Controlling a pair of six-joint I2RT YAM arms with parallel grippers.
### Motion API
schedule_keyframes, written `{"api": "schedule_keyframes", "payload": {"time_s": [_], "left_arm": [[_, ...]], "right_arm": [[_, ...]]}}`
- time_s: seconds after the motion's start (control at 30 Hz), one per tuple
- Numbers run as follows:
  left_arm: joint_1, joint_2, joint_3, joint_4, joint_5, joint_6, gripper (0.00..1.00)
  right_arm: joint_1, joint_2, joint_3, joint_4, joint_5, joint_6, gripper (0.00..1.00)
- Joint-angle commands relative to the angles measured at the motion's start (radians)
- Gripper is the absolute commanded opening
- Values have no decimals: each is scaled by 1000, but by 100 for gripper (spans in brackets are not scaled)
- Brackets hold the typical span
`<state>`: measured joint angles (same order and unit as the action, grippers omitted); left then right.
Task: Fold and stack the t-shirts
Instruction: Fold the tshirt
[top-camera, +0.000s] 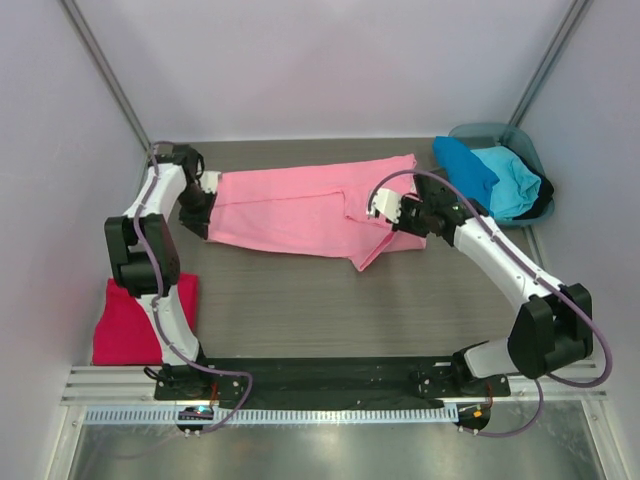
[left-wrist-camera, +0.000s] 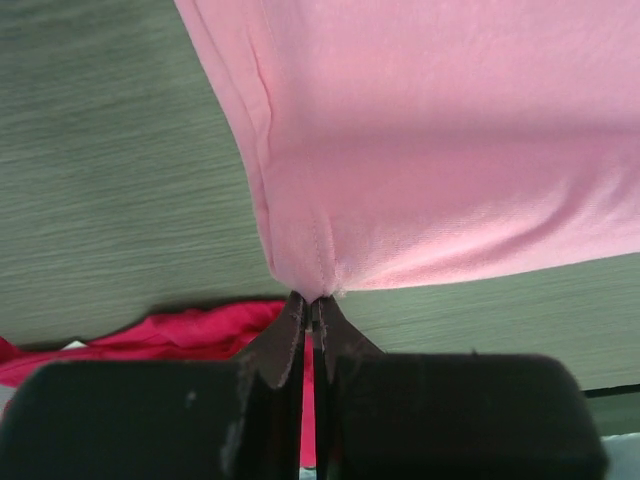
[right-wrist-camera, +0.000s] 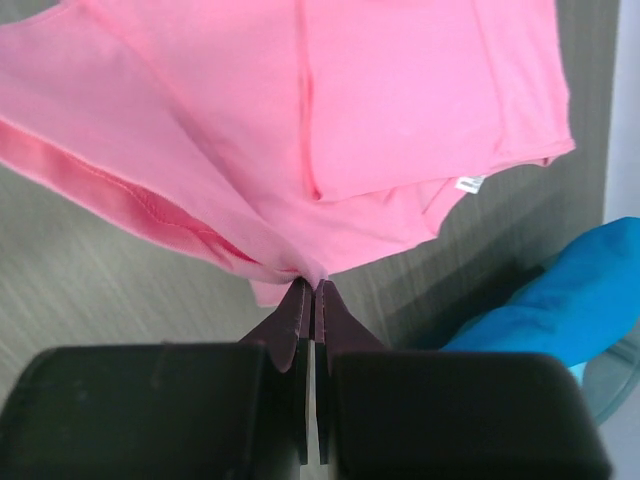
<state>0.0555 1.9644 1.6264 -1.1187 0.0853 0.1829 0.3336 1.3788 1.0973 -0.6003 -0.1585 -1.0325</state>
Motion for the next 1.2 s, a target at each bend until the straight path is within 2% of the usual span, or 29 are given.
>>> {"api": "schedule_keyframes", "payload": {"time_s": [0.0, 0.33, 0.47, 0.8, 1.17], "left_arm": [[6, 17, 68, -44, 14, 21, 0], [9, 112, 239, -84, 30, 15, 0], [9, 186, 367, -115, 31, 12, 0], [18, 278, 527, -142, 14, -6, 0], [24, 355, 618, -115, -25, -22, 0]], "right_arm": [[-7, 38, 85, 86, 39, 29, 1], [-48, 163, 217, 257, 105, 77, 1], [-67, 236, 288, 322, 134, 110, 1], [-82, 479, 492, 381, 191, 156, 1], [-87, 689, 702, 389, 226, 183, 1]]}}
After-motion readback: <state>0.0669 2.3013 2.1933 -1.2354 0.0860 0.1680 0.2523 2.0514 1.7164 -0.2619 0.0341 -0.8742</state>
